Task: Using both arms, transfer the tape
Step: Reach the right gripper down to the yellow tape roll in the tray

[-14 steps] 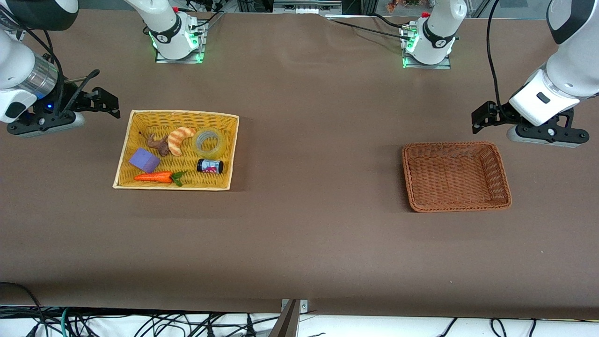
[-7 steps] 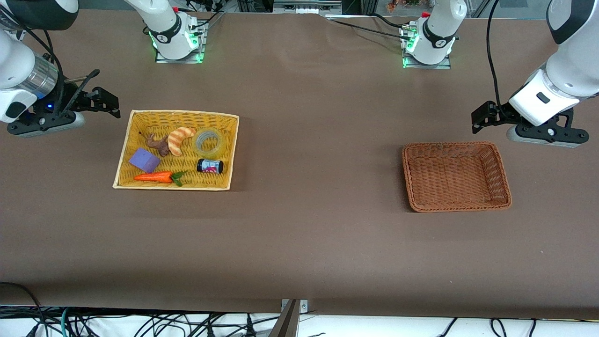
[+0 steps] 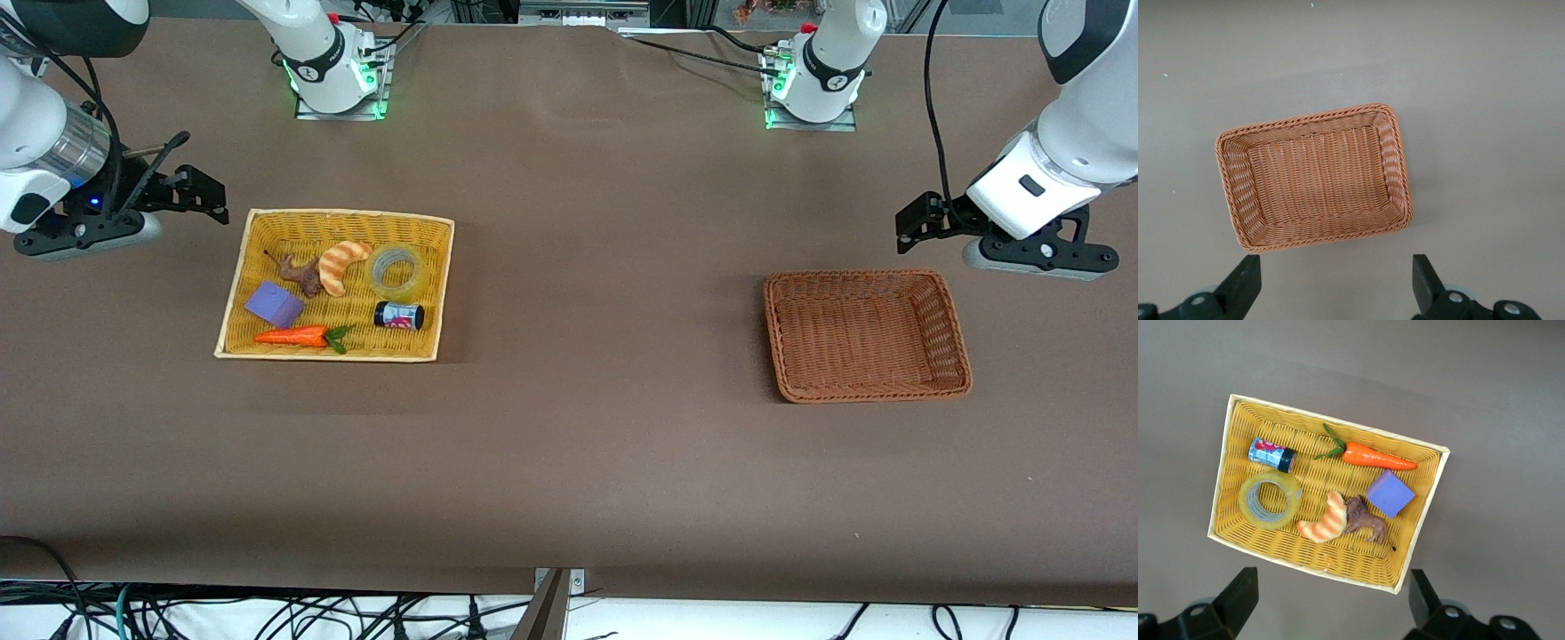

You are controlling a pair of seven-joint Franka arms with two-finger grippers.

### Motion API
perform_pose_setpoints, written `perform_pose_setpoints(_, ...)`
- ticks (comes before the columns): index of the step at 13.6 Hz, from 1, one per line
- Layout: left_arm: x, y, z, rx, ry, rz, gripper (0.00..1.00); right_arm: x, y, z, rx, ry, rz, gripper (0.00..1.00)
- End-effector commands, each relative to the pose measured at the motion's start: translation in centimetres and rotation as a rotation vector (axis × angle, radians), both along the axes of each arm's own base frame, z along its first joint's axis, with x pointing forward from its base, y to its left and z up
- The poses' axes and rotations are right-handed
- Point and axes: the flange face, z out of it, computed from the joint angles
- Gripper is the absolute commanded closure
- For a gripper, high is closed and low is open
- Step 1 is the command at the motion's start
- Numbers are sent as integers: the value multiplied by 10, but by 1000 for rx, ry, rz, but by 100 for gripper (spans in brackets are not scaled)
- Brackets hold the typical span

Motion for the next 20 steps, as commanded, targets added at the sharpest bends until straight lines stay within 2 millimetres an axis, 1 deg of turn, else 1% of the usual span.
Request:
perform_pose_setpoints(1,-2,0,9,11,1,-24,0,-1,1,8,0,3,10,0)
perform_pose_setpoints(6,-2,0,8,12,1,-26,0,-2,1,4,-1,11,8,0)
perform_pose_setpoints(9,-2,1,8,12,1,-24,0,-1,4,0,-4,18,13,0)
perform_pose_setpoints(10,-2,0,8,12,1,-26,0,0,5,-5,-5,28,12,0)
perform_pose_setpoints(13,-2,0,8,10,1,-26,0,5,18,-21,-9,46,15,0)
perform_pose_setpoints(15,-2,0,9,10,0,-24,0,8,32,-42,-13,45,-20,0)
perform_pose_setpoints(16,-2,0,9,10,0,-24,0,8,40,-58,-14,42,-19,0)
perform_pose_setpoints(18,-2,0,9,12,-1,-24,0,5,58,-97,-13,25,-38,0)
perform_pose_setpoints(20,-1,1,8,12,1,-24,0,-5,77,-141,-12,6,-64,0)
